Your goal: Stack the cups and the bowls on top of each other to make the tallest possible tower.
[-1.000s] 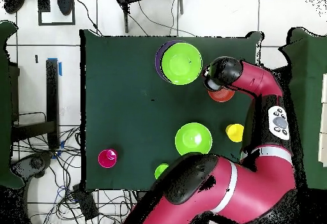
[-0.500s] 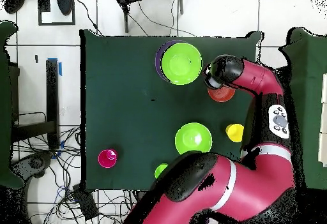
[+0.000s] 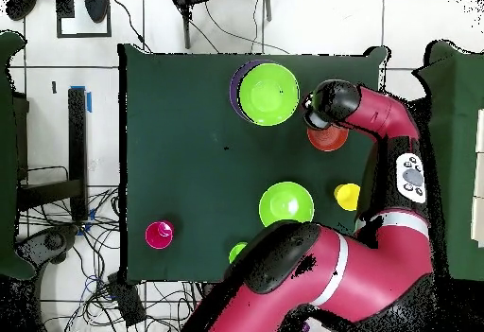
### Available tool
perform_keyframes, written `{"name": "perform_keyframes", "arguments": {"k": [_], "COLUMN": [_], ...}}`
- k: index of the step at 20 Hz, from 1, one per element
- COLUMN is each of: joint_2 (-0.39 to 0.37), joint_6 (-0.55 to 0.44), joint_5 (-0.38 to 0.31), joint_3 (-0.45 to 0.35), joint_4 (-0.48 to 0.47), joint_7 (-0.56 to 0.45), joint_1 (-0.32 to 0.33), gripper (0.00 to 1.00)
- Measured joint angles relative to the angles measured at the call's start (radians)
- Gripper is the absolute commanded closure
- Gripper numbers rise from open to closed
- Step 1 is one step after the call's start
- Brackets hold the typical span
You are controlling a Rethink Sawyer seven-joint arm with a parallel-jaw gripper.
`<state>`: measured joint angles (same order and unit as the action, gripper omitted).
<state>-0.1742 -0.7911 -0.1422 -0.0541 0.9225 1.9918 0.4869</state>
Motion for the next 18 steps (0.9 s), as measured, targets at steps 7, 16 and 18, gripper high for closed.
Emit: {"name": "perform_keyframes", "arguments": {"k": [7, 16, 18], "joint_2": [0.007, 0.010, 0.010], "joint_6": [0.000, 0.000, 0.000], "joint_5": [0.000, 0.000, 0.000], "joint_3": [0.000, 0.000, 0.000], "joint_4": [-0.004, -0.004, -0.004], "joint_7": [0.000, 0.000, 0.000], "joint_1": [0.000, 0.002, 0.002], "gripper": [0.00, 0.00, 0.00]}}
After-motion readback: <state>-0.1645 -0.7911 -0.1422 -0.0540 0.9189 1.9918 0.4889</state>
